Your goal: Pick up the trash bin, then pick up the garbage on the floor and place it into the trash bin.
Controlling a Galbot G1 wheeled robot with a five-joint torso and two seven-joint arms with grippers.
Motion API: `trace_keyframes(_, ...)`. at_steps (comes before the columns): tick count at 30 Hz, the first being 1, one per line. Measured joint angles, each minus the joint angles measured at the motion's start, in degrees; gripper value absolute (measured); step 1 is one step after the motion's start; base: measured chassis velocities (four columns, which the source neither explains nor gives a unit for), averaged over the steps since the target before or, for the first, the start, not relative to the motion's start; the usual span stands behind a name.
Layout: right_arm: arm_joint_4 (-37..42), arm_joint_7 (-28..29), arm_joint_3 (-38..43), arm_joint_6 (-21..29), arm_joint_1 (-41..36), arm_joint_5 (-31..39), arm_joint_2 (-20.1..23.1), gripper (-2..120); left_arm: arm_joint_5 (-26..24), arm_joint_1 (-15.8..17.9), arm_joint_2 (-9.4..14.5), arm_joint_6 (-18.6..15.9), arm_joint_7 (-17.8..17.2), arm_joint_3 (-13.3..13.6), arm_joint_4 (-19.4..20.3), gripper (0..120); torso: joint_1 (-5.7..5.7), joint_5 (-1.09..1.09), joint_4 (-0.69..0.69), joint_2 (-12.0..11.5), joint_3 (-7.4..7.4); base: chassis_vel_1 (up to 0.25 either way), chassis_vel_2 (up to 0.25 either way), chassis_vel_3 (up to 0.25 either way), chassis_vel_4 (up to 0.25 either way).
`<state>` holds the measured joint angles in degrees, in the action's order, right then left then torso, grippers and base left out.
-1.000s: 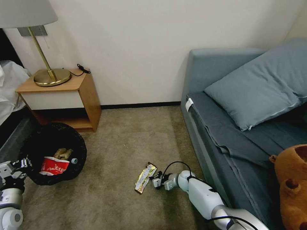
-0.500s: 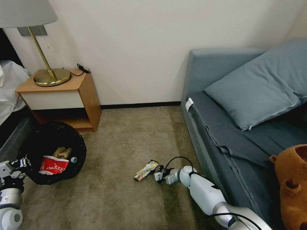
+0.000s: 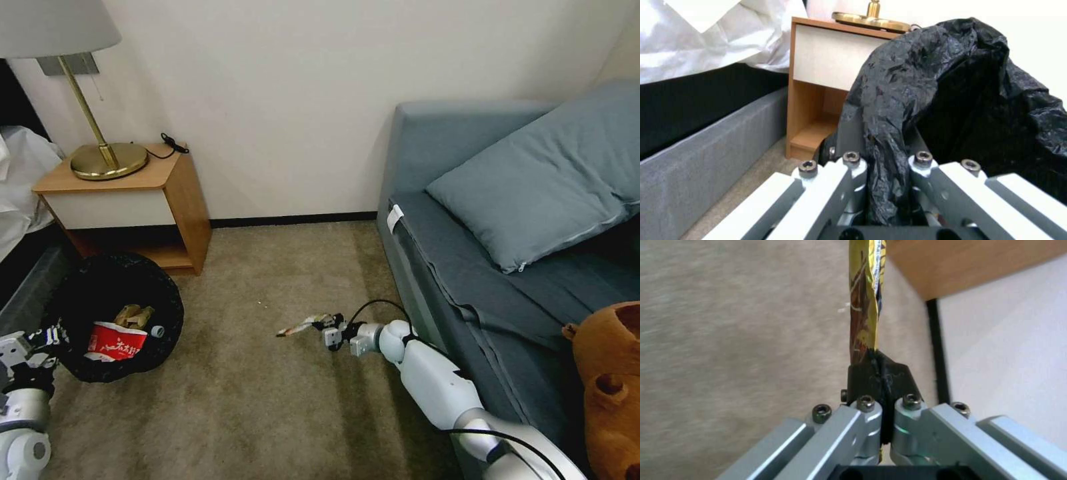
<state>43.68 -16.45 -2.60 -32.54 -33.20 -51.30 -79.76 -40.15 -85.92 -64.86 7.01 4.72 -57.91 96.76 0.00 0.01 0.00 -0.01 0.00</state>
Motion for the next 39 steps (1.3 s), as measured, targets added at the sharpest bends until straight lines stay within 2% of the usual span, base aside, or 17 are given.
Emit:
trace_keyframes(9,12.1,-4.0,1.9,0.9,0.3,7.6,3.3,0,0.3,0.6,0.2,-0.5,-0.1,0.8,0.1,5,0.00,0.00,0.00,0.0,0.00,0.000,0.000,0.000,0.000)
trace_keyframes(11,18.5,-6.3,1.6,2.3,1.4,13.9,5.2,0,0.5,0.8,0.2,-0.6,-0.1,1.1,0.2,5,0.00,-0.01,0.00,0.0,0.00,0.000,0.000,0.000,0.000)
trace_keyframes(12,18.5,-6.3,1.6,2.3,1.4,13.9,5.2,0,0.5,0.8,0.2,-0.6,-0.1,1.1,0.2,5,0.00,-0.01,0.00,0.0,0.00,0.000,0.000,0.000,0.000)
trace_keyframes(15,30.9,-9.1,-3.9,12.2,3.9,36.8,10.5,0,0.7,1.3,0.0,-1.0,-0.1,1.5,0.7,5,0.00,-0.01,0.00,0.0,-0.01,0.000,0.000,0.000,0.000)
trace_keyframes(16,30.9,-9.1,-3.9,12.2,3.9,36.8,10.5,0,0.7,1.3,0.0,-1.0,-0.1,1.5,0.7,5,0.00,-0.01,0.00,0.0,-0.01,0.000,0.000,0.000,0.000)
trace_keyframes(17,35.4,-9.0,-6.0,17.1,5.0,47.3,12.4,0,0.9,1.6,-0.2,-1.1,-0.1,1.9,0.9,5,0.00,-0.01,0.00,0.0,-0.01,0.000,0.000,0.000,0.000)
trace_keyframes(18,35.4,-9.0,-6.0,17.1,5.0,47.3,12.4,0,0.9,1.6,-0.2,-1.1,-0.1,1.9,0.9,5,0.00,-0.01,0.00,0.0,-0.01,0.000,0.000,0.000,0.000)
trace_keyframes(19,37.9,-8.5,-7.0,19.7,5.7,53.0,13.0,0,1.2,1.9,-0.5,-1.1,-0.1,2.3,1.2,5,0.00,0.00,-0.01,0.0,-0.01,0.000,0.000,0.000,0.000)
trace_keyframes(20,37.9,-8.5,-7.0,19.7,5.7,53.0,13.0,0,1.2,1.9,-0.5,-1.1,-0.1,2.3,1.2,5,0.00,0.00,-0.01,0.0,-0.01,0.000,0.000,0.000,0.000)
trace_keyframes(22,43.0,-7.3,-8.5,25.0,7.1,64.2,12.3,0,1.7,2.9,-1.8,-1.6,-0.2,3.7,2.5,5,0.00,-0.01,0.01,0.0,-0.01,0.000,0.000,0.000,0.000)
trace_keyframes(24,44.1,-7.0,-9.0,26.2,7.3,66.9,12.0,0,1.7,3.3,-2.3,-1.9,-0.2,4.2,3.0,5,0.00,-0.01,0.01,0.0,-0.01,0.000,0.000,0.000,0.000)
trace_keyframes(26,47.7,-5.4,-11.0,29.8,8.3,75.2,10.4,0,2.3,5.2,-3.4,-2.6,-0.7,6.5,4.5,5,0.00,-0.01,0.01,0.0,-0.01,0.000,0.000,0.000,0.000)
trace_keyframes(27,47.7,-5.4,-11.0,29.8,8.3,75.2,10.4,0,2.3,5.2,-3.4,-2.6,-0.7,6.5,4.5,5,0.00,-0.01,0.01,0.0,-0.01,0.000,0.000,0.000,0.000)
trace_keyframes(30,50.0,-3.1,-13.2,31.7,8.9,80.0,8.3,0,3.7,7.5,-4.3,-3.4,-1.4,9.8,5.9,5,0.00,-0.01,0.00,0.0,0.00,0.000,0.000,0.000,0.000)
trace_keyframes(31,50.0,-3.1,-13.2,31.7,8.9,80.0,8.3,0,3.7,7.5,-4.3,-3.4,-1.4,9.8,5.9,5,0.00,-0.01,0.00,0.0,0.00,0.000,0.000,0.000,0.000)
trace_keyframes(32,51.3,-2.2,-14.0,32.7,9.0,81.7,7.7,0,4.3,8.6,-4.7,-3.8,-1.6,10.9,6.3,5,0.00,-0.01,-0.01,0.0,-0.01,0.000,0.000,0.000,0.000)
trace_keyframes(39,53.4,-0.7,-15.9,33.6,8.6,84.2,7.3,0,5.1,9.9,-5.4,-4.4,-2.1,12.4,6.8,5,0.00,-0.01,-0.01,0.0,-0.01,0.000,0.000,0.000,0.000)
